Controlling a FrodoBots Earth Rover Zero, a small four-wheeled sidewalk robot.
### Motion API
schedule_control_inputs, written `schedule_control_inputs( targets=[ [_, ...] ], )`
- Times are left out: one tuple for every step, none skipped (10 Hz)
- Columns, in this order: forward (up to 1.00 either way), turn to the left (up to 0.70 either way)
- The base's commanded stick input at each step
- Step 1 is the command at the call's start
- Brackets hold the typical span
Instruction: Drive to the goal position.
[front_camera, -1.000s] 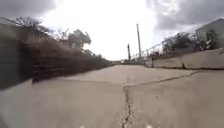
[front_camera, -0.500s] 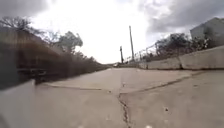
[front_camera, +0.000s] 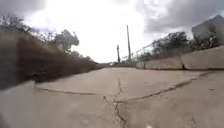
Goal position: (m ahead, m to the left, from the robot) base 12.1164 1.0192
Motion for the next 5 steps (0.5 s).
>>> schedule_control_inputs(
  targets=[
    [1.0, 0.0],
    [1.0, 0.0],
    [1.0, 0.0],
    [1.0, 0.0],
    [1.0, 0.0]
  ],
)
